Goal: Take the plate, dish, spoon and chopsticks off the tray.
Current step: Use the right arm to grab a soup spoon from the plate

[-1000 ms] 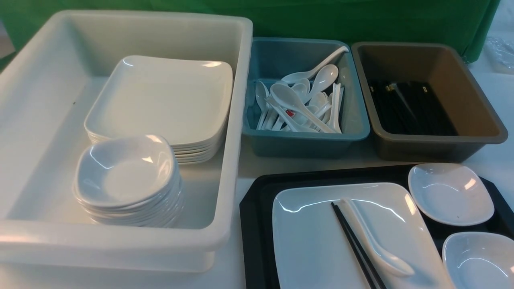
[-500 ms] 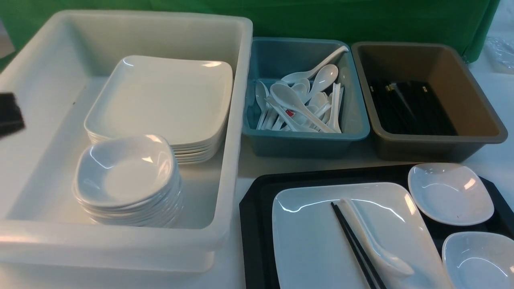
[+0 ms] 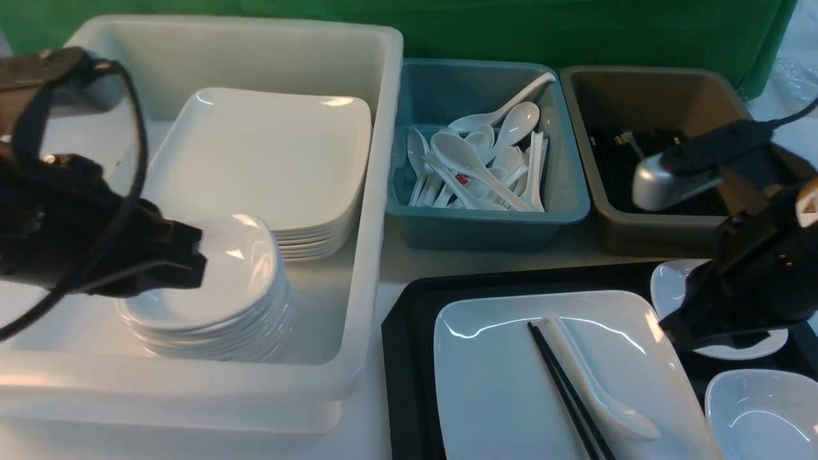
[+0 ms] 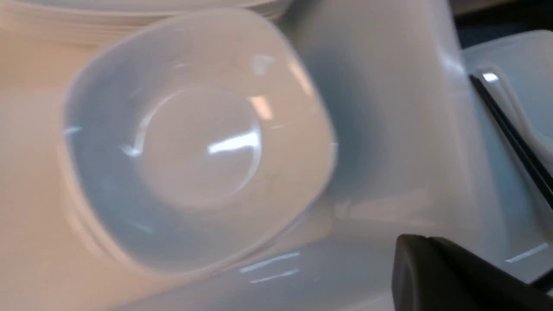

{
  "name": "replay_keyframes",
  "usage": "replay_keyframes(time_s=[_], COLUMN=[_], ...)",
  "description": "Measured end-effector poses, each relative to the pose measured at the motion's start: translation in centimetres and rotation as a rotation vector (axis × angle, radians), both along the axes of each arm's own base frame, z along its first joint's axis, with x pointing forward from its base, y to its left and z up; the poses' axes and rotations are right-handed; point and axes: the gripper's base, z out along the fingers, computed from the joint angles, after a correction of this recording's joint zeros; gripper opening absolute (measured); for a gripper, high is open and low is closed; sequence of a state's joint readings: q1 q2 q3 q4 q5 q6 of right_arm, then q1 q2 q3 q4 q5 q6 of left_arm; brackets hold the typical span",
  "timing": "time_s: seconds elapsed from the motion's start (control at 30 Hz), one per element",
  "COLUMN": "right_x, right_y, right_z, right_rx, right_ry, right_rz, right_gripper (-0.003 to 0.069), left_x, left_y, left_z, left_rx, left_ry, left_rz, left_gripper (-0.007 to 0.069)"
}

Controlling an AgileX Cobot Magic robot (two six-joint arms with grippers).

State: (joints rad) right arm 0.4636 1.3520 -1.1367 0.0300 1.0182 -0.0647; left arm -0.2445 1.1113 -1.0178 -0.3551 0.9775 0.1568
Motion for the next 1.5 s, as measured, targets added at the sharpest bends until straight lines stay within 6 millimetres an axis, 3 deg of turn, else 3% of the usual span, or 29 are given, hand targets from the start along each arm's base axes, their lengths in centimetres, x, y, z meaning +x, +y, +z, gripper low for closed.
replay_keyframes(time_s=[0.07,0.13,0.3,0.53,0.73,0.97,1.1,1.5], right_x=[0.6,1.7,3.7,7.4,9.1,10.4,10.7,11.1], right_y=[0.5,1.1,1.8,3.3,4.1,4.7,4.8,4.9], right_z=[-0.5,-1.5,-3.6,-6.5,-8.7,-12.3,-12.9,-13.9], right_rx=[-0.009,-0.019,-0.012,-0.004,-0.009,-0.033,-0.031,-0.041], right_ry=[0.018,0.037,0.094,0.151,0.170,0.213,0.204,0.204], right_rz=[0.007,0.010,-0.015,-0.041,-0.047,-0.053,-0.055,-0.054], right_gripper=[0.0144,0.0183,0.0258,0.0345,0.0416,0.0423,0.0421,0.0169], left_x=[0.2,0.1,-0.6,-0.8,-0.2,-0.2,-0.2,0.0], left_y=[-1.6,-4.9,-10.1,-14.3,-15.2,-15.4,-15.4,-15.5], left_z=[0.1,0.3,-0.5,-2.7,-3.4,-3.4,-3.4,-3.3], left_rx=[0.012,0.036,0.103,0.180,0.187,0.183,0.182,0.170], left_ry=[0.009,0.023,0.090,0.203,0.223,0.215,0.214,0.197], left_rz=[-0.064,-0.177,-0.362,-0.492,-0.497,-0.497,-0.496,-0.491], left_gripper=[0.0000,0.0000,0.0000,0.0000,0.0000,0.0000,0.0000,0.0000])
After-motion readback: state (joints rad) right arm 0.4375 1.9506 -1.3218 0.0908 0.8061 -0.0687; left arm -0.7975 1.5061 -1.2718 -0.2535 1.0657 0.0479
